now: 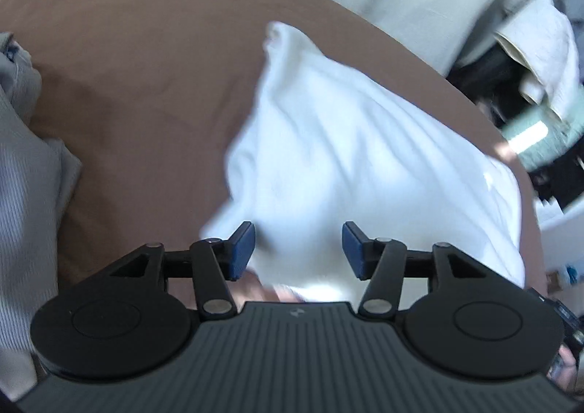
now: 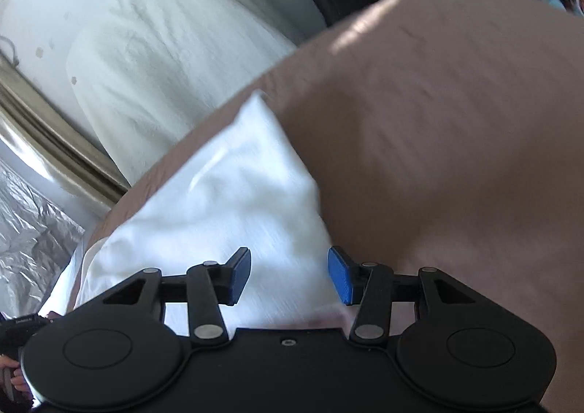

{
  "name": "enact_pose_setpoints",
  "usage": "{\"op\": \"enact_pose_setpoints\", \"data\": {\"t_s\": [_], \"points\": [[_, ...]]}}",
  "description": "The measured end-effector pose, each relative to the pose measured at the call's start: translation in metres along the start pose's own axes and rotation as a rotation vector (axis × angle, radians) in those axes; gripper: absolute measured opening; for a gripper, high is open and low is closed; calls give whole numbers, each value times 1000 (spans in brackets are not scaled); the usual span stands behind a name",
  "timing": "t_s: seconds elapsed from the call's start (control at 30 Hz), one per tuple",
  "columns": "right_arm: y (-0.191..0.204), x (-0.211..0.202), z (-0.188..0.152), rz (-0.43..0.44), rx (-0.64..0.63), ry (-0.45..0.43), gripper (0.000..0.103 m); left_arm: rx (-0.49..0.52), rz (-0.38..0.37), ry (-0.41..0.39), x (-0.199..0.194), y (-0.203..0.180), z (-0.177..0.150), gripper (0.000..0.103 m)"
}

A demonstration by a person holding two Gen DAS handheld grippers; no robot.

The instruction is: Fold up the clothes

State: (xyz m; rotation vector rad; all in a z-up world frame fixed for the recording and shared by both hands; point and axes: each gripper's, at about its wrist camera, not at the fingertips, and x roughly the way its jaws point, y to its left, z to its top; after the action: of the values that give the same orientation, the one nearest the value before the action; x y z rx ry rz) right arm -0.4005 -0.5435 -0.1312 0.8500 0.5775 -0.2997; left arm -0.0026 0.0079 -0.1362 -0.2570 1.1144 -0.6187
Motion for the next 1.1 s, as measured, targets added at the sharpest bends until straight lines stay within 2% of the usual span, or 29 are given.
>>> {"op": "enact_pose_setpoints", "data": {"t_s": [0.07,0.1,0.17,0.2,0.23,0.27,0.3,0.33,0.4,0.43,0.5,0.57,0.63,0.67,0.7,0.8,0.9,0.97,1.1], "points": [[-16,-5,-9,34,82,-2,53,18,-41,3,-4,-4,-10,70],[-21,-3,-14,63,127,0,53,35,-18,4,-2,-7,-12,72],[-31,2,-23,111,198,-10,60,49,14,33,8,-9,-13,72],[-34,5,-27,121,216,-17,62,34,11,39,15,-6,-14,64],[-29,9,-25,115,196,-20,62,42,10,40,23,-5,-13,27],[-24,13,-22,110,175,-22,62,76,23,42,29,-9,-10,12],[-20,17,-19,104,155,-25,42,104,38,21,28,-11,-8,12],[-15,21,-16,98,135,-27,14,110,31,-30,18,-13,-5,12],[-3,27,-10,86,83,-39,14,116,7,-137,-3,-16,2,12],[14,18,0,89,16,-77,13,102,-37,-204,-19,-15,6,12],[40,-6,21,185,-34,-158,13,73,-90,-294,-46,-14,10,12],[56,-33,39,313,-16,-239,13,46,-63,-314,-60,-13,8,12],[73,-58,42,300,-66,-321,13,40,-14,-309,-59,-10,-1,12],[79,-62,37,256,-131,-341,12,36,13,-288,-54,-7,-7,12],[79,-55,30,202,-183,-324,12,33,46,-243,-44,-2,-13,12],[54,-10,9,39,-163,-154,12,68,180,-60,-7,6,-27,13],[36,23,-14,-90,-174,-65,12,105,229,9,8,5,-31,15],[27,24,-20,-80,-148,-61,12,120,229,-29,0,-1,-31,17],[30,12,-20,-80,-179,-117,12,195,149,-187,-26,-22,-33,17]]}}
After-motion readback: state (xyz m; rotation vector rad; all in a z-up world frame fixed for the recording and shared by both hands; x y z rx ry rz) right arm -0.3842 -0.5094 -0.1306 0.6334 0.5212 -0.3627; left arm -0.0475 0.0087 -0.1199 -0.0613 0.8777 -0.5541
